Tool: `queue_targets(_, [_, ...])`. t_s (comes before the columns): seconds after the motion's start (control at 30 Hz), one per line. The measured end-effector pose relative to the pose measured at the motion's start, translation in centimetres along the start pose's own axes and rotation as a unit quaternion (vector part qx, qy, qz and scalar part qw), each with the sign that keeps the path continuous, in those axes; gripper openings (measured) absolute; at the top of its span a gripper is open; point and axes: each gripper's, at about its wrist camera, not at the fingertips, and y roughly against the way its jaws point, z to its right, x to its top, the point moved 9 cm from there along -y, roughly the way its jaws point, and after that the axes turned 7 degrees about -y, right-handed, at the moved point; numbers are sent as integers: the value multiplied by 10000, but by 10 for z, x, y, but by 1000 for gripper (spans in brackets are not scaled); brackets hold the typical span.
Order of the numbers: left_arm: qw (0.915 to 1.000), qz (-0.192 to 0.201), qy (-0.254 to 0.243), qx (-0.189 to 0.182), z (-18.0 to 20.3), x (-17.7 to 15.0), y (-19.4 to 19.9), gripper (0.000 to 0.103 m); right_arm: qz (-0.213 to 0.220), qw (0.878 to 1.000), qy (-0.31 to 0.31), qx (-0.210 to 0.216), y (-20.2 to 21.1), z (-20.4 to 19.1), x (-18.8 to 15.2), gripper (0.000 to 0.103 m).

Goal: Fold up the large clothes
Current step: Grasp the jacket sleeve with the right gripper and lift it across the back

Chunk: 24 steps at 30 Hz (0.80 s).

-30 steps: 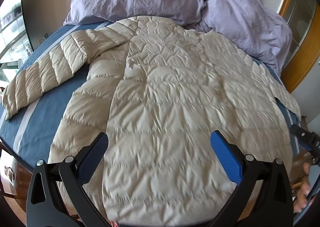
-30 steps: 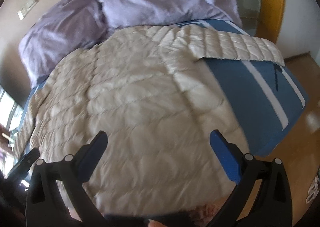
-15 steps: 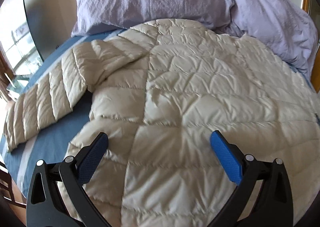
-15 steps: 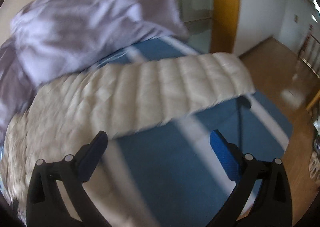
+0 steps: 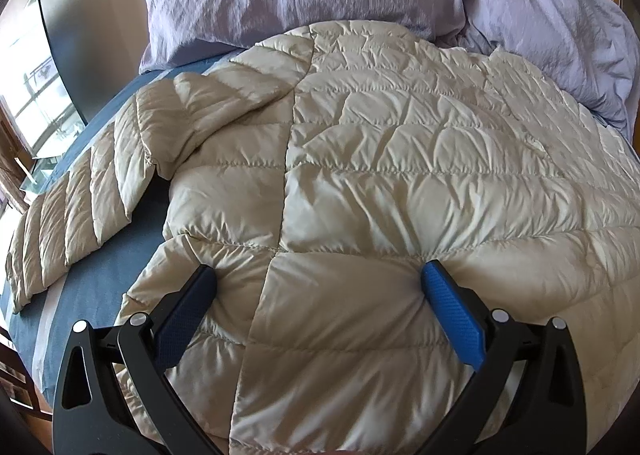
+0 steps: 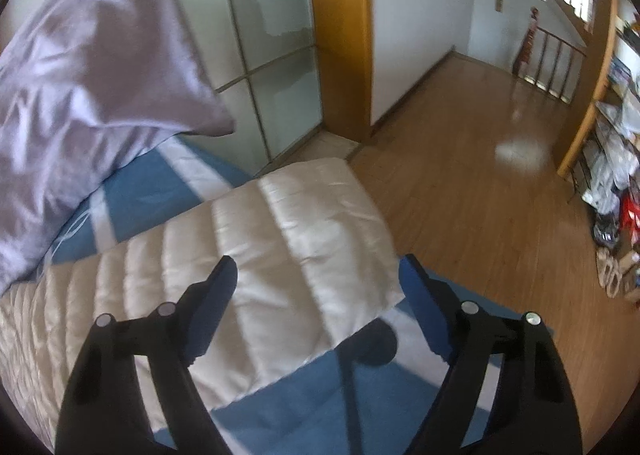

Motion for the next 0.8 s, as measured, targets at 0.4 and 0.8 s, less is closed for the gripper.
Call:
queue_targets(0.4, [10000, -21, 44, -47, 0, -1, -2, 102, -112, 9996, 120, -243, -19, 10, -14, 25])
queue_targets(0.8, [9999, -25, 69, -72, 1, -1, -2, 102, 680, 9898, 1123, 553, 61, -88, -21, 5])
